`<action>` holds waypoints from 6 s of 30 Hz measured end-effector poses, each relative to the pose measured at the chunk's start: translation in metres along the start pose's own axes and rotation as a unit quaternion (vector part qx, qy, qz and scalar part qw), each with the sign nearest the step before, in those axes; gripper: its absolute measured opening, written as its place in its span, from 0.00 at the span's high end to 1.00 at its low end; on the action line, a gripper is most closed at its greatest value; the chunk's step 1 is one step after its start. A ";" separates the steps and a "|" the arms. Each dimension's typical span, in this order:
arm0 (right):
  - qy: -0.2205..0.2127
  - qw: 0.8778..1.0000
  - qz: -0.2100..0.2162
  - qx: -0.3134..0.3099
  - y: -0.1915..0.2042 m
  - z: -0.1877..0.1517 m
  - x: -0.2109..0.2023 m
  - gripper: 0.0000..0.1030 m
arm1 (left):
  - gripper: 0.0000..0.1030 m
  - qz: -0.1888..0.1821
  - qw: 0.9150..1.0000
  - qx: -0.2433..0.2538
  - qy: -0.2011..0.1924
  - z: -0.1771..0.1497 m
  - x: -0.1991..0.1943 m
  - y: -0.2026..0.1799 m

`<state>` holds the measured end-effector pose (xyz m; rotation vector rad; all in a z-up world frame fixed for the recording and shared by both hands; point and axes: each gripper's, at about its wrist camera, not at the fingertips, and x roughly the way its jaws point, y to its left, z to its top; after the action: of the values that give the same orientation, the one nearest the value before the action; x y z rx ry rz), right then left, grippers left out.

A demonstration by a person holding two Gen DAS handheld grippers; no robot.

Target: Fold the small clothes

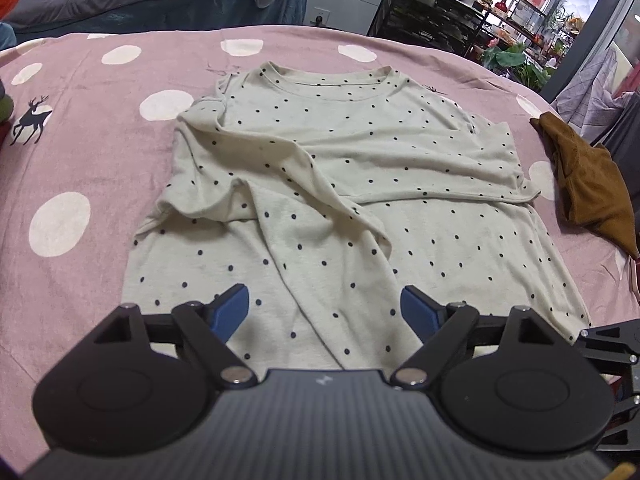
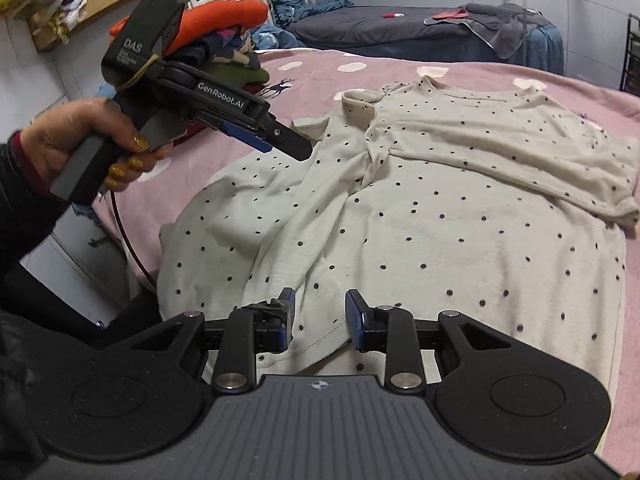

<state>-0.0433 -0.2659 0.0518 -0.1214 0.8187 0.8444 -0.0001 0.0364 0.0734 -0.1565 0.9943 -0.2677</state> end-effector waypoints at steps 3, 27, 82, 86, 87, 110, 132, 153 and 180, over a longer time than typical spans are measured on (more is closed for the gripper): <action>0.012 1.000 -0.007 -0.014 -0.003 0.004 0.013 0.51 | 0.19 0.003 1.000 -0.007 0.000 0.001 -0.001 0.006; -0.066 0.996 -0.059 -0.018 -0.043 0.065 -0.044 0.95 | 0.28 0.029 0.997 0.051 -0.055 0.044 0.014 0.013; 0.004 0.972 -0.232 0.016 -0.173 0.120 -0.007 0.95 | 0.18 0.059 0.997 0.043 0.008 0.152 0.110 0.068; 0.013 0.974 -0.226 0.014 -0.167 0.116 -0.004 0.95 | 0.80 0.081 0.995 0.044 0.034 0.161 0.131 0.056; 0.014 0.974 -0.225 0.014 -0.166 0.115 -0.004 0.95 | 0.86 0.084 0.994 0.052 0.043 0.163 0.137 0.054; 0.053 0.957 -0.284 -0.003 -0.194 0.124 0.035 0.96 | 0.49 0.226 0.972 0.049 0.042 0.196 0.131 0.138; 0.002 0.968 -0.248 0.044 -0.166 0.085 0.064 0.55 | 0.00 0.110 0.993 0.053 0.001 0.085 0.117 0.078; -0.061 0.969 -0.187 0.151 -0.112 0.022 -0.009 0.00 | 0.00 0.163 0.975 0.153 0.001 0.044 0.066 0.010; -0.081 0.961 -0.135 0.229 -0.087 -0.076 -0.096 0.00 | 0.12 -0.078 0.986 0.115 0.096 -0.088 -0.034 0.074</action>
<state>-0.0646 -0.4146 0.0462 0.2389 0.8019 0.3863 -0.0811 0.1164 0.0351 0.0036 1.1346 -0.5457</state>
